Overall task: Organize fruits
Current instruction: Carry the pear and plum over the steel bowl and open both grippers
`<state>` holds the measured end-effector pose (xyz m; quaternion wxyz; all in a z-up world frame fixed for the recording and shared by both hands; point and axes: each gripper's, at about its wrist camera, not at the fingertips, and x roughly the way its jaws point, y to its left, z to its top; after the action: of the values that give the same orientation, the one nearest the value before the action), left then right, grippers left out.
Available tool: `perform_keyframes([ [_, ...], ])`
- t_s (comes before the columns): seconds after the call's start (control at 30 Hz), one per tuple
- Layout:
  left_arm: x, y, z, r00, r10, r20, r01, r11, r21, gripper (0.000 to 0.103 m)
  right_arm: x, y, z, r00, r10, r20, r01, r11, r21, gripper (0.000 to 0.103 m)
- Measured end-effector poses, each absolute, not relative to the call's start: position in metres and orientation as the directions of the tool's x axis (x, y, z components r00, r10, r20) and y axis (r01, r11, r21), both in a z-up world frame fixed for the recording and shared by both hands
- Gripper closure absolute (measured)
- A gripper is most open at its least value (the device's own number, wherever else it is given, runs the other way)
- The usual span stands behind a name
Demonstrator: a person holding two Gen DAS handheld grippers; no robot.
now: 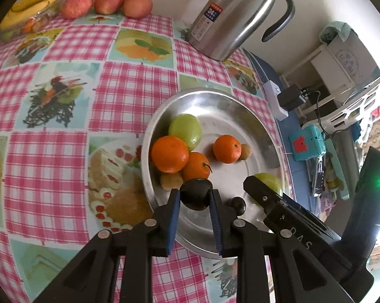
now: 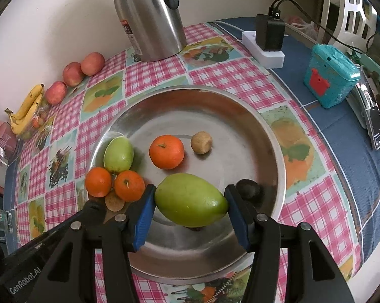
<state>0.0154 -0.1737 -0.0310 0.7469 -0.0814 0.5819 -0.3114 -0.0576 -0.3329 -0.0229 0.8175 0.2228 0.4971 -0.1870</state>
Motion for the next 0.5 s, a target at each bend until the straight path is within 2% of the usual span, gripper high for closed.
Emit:
perform_keyframes([
  [0.5,0.020,-0.178,-0.045,0.103,-0.530,-0.842,0.357,0.809,-0.466,0.077,-0.041,-0.327,-0.035,0.430,-0.052,-0.901,0.510,0.838,0.195,0.046],
])
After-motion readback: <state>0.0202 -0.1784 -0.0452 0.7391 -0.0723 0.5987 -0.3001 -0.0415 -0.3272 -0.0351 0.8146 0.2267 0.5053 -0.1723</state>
